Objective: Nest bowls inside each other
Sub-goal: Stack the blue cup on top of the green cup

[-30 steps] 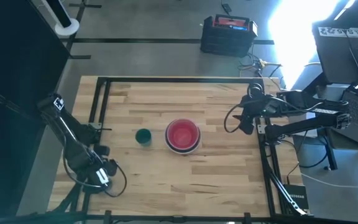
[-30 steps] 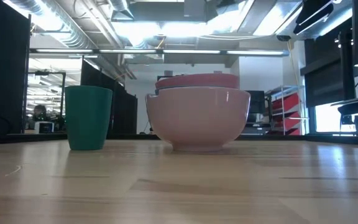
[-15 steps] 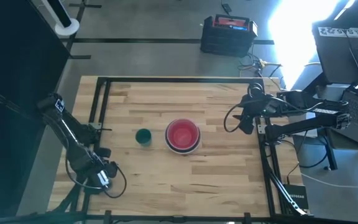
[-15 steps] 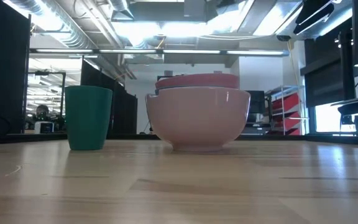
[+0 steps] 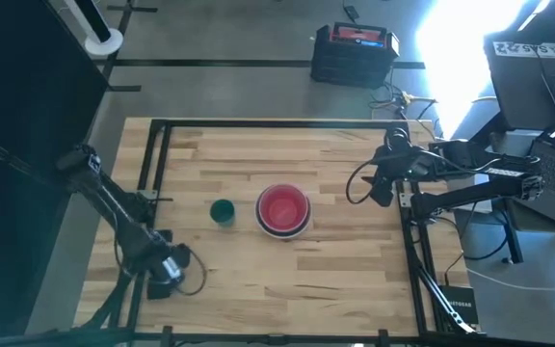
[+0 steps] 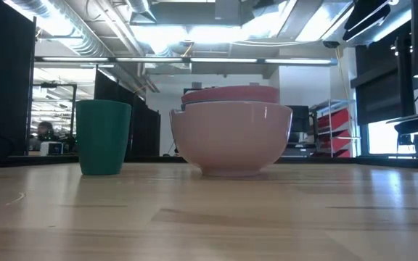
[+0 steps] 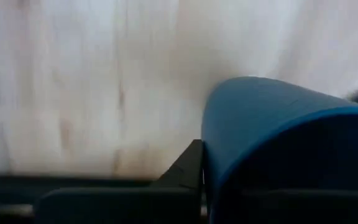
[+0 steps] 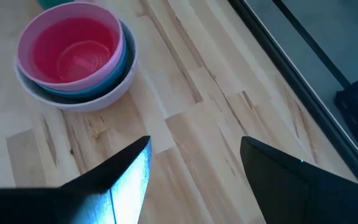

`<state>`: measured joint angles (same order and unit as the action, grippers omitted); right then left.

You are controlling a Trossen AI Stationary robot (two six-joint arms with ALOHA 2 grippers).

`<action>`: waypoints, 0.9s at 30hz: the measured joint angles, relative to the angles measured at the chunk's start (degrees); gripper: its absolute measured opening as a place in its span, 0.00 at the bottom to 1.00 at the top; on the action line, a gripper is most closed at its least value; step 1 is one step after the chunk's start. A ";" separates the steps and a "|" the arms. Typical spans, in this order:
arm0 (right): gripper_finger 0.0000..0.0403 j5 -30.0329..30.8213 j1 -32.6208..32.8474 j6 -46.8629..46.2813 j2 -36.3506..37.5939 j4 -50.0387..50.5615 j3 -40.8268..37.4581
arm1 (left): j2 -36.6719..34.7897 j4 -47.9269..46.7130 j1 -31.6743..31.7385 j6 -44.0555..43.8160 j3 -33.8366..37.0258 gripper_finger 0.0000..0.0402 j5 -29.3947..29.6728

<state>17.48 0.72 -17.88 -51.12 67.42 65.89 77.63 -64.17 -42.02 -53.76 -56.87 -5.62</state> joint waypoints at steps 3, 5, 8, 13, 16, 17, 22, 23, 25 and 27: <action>0.58 0.49 0.01 0.05 -0.01 -0.02 0.00 | -0.65 -6.98 8.50 1.86 -8.24 0.01 2.19; 0.58 0.82 0.01 0.08 -0.01 -0.03 0.00 | -1.08 -11.64 14.17 3.11 -13.73 0.01 3.65; 0.58 1.31 0.01 0.13 -0.01 -0.04 0.00 | -1.74 -18.62 22.67 4.97 -21.97 0.00 5.84; 0.58 3.09 -0.01 0.19 -0.02 -0.33 0.00 | 2.77 -23.68 38.95 19.06 -30.13 0.00 11.47; 0.58 3.07 0.00 0.18 -0.03 0.06 0.00 | 5.47 -23.73 45.20 26.34 -30.45 0.00 11.63; 0.58 3.07 -0.01 0.16 -0.02 0.24 0.00 | 6.43 -23.53 46.41 28.65 -30.55 0.00 11.62; 0.58 3.03 -0.01 0.14 -0.02 0.22 0.00 | 10.92 -22.74 47.80 35.49 -30.44 0.00 10.80; 0.58 3.03 -0.01 0.14 -0.02 0.22 0.00 | 11.59 -22.90 47.76 36.64 -30.46 0.00 10.27; 0.58 3.03 -0.01 0.16 -0.02 0.21 0.00 | 12.99 -22.35 47.63 38.09 -30.46 0.00 9.83; 0.58 3.01 0.01 0.14 -0.02 0.22 0.00 | 14.31 -21.68 47.65 39.18 -30.44 0.00 9.14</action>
<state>20.49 0.73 -17.74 -51.13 67.64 65.89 91.93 -85.85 5.63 -14.58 -87.30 3.52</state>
